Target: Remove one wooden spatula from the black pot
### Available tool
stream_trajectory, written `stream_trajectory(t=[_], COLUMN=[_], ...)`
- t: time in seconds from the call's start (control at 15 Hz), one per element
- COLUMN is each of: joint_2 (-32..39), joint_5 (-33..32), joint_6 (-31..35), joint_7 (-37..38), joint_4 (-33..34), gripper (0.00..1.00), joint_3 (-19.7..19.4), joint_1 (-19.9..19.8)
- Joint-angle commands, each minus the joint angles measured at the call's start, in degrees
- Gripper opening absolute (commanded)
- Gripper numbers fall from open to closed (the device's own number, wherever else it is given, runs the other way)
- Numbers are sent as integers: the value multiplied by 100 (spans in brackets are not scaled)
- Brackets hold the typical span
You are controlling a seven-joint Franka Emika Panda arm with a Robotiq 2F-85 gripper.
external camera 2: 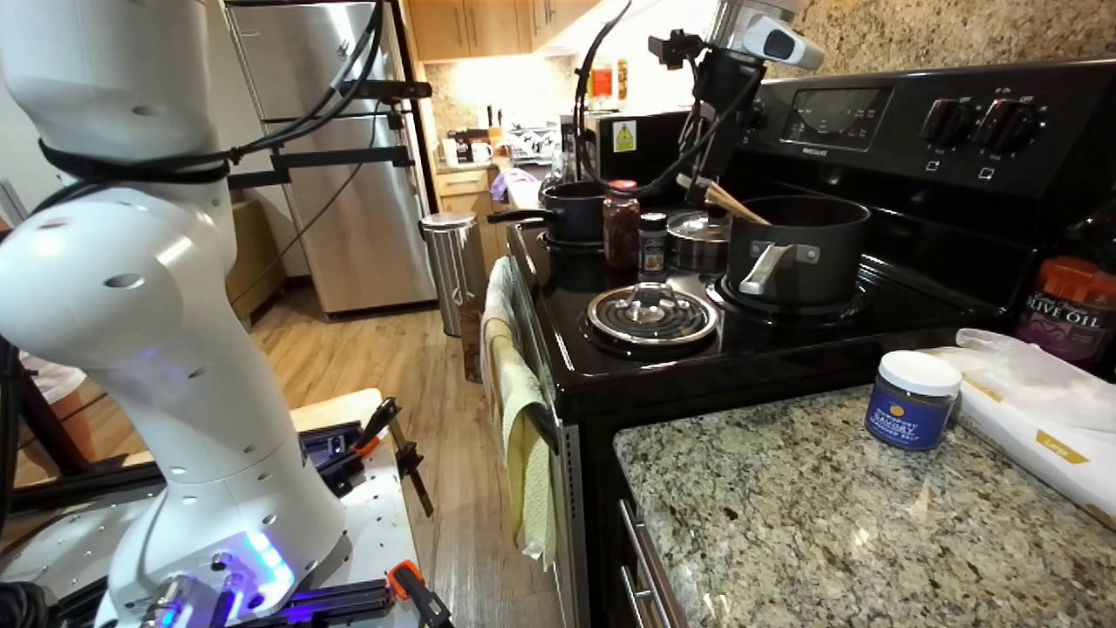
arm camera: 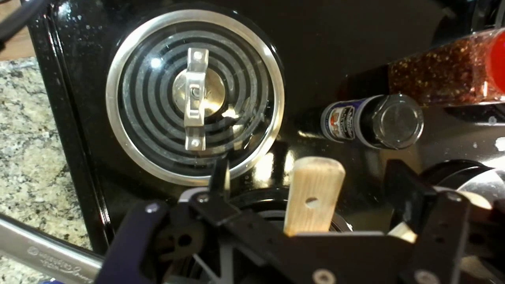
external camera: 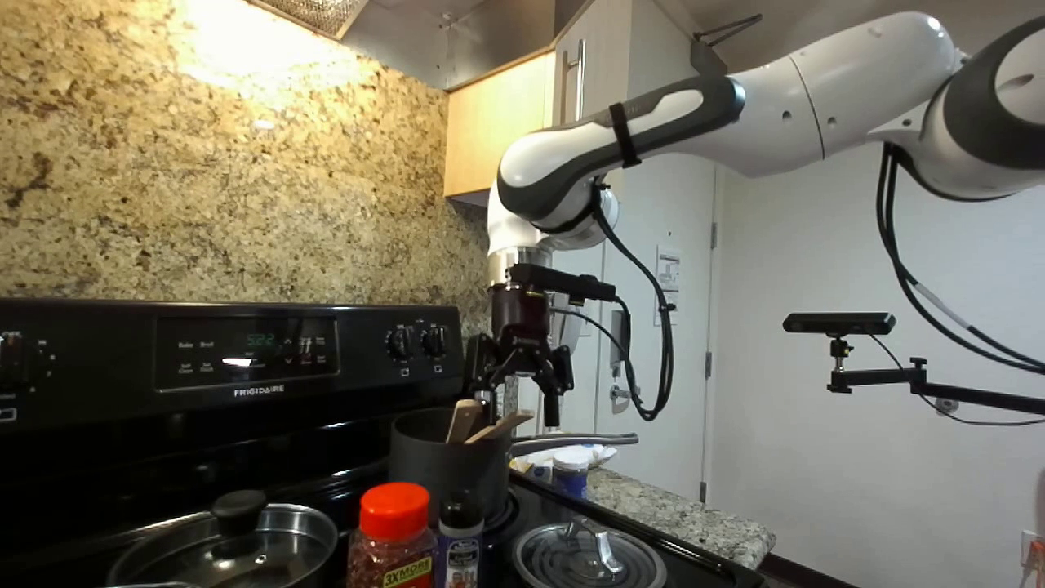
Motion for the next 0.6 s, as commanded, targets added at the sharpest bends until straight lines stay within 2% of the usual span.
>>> stream_trajectory(t=[0.0, 0.2, 0.33, 0.53], joint_2=[268, 377, 440, 510], joint_5=[-58, -33, -50, -47], joint_6=[-70, -194, -278, -413], joint_7=[-147, -118, -65, -20], joint_4=[445, 681, 800, 937], gripper=[100, 100, 72, 53], joint_3=[-2, -27, -43, -59], joint_1=[-74, -94, -92, -92])
